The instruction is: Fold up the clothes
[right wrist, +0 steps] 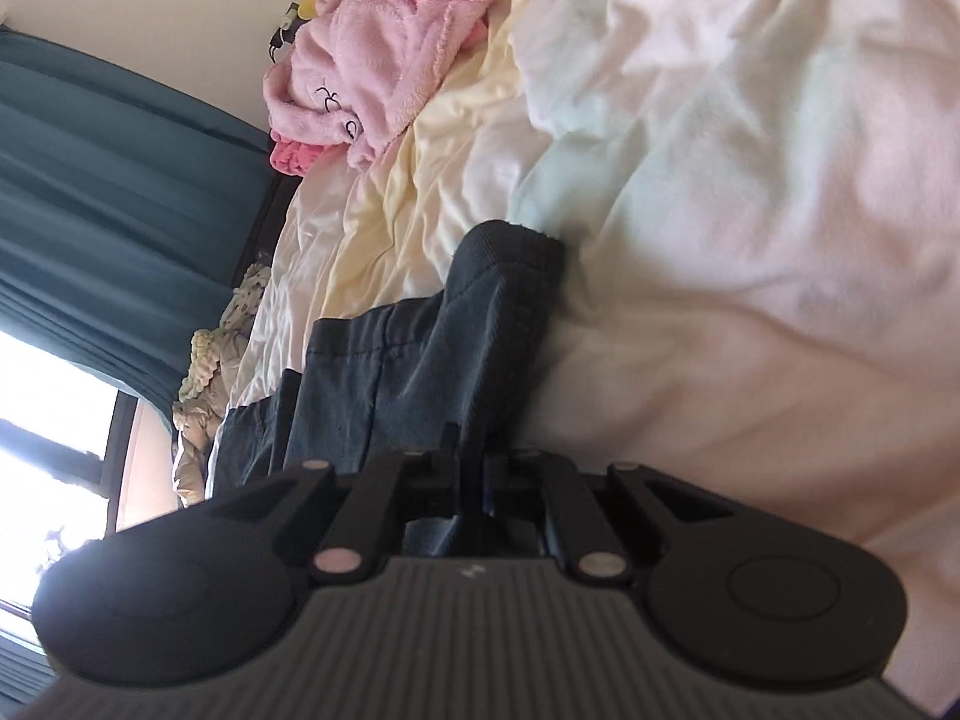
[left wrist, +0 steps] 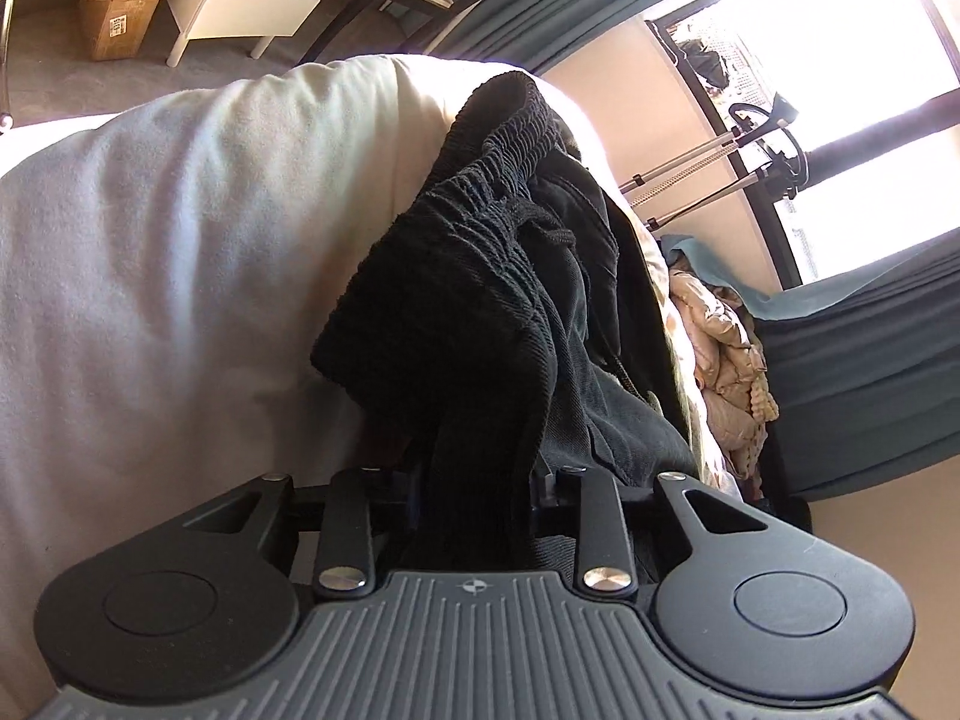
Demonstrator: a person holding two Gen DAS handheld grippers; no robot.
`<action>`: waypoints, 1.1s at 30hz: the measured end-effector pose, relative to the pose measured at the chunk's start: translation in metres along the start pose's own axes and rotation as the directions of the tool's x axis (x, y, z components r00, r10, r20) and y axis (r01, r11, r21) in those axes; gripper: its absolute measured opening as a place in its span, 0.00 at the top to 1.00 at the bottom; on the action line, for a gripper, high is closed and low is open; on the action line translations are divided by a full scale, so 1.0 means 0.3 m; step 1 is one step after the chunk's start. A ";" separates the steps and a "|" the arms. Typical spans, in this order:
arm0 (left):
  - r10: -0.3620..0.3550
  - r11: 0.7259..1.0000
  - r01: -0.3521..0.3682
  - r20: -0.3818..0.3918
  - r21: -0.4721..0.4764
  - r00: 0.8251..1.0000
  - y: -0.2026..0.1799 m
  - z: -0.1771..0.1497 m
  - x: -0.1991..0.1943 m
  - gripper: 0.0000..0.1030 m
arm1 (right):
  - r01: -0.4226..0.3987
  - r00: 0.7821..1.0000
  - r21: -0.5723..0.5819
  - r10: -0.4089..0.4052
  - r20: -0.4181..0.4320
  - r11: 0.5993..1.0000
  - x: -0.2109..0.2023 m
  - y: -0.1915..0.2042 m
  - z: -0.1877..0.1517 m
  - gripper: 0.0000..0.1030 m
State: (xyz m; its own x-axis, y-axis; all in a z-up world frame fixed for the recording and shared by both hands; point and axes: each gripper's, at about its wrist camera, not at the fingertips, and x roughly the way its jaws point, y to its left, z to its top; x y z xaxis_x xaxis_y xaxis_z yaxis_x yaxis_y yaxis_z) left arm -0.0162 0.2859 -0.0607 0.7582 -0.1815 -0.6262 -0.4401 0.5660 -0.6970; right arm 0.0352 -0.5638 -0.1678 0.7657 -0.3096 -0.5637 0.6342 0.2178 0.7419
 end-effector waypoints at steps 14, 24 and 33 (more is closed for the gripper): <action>0.021 0.851 -0.154 0.261 0.502 0.965 -0.313 -0.229 -0.218 0.10 | 0.008 0.963 -0.550 0.141 0.228 0.835 -0.159 0.263 -0.059 0.67; -0.109 0.712 -0.013 0.128 0.702 0.986 -0.635 -0.526 0.115 0.08 | -0.204 0.942 -0.819 0.336 -0.014 0.537 -0.190 0.427 -0.288 0.67; 0.008 0.590 -0.062 0.071 0.805 0.997 -0.659 -0.684 0.517 0.07 | -0.265 0.946 -0.856 0.291 -0.142 0.444 -0.040 0.435 -0.418 0.67</action>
State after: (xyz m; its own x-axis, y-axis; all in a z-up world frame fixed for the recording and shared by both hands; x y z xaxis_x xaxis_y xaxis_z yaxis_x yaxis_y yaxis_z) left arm 0.0896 -0.0192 -0.0916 0.7868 -0.1193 -0.6056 0.0801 0.9926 -0.0914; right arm 0.1222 -0.4157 -0.1096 0.9244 -0.0979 -0.3687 0.1700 0.9710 0.1683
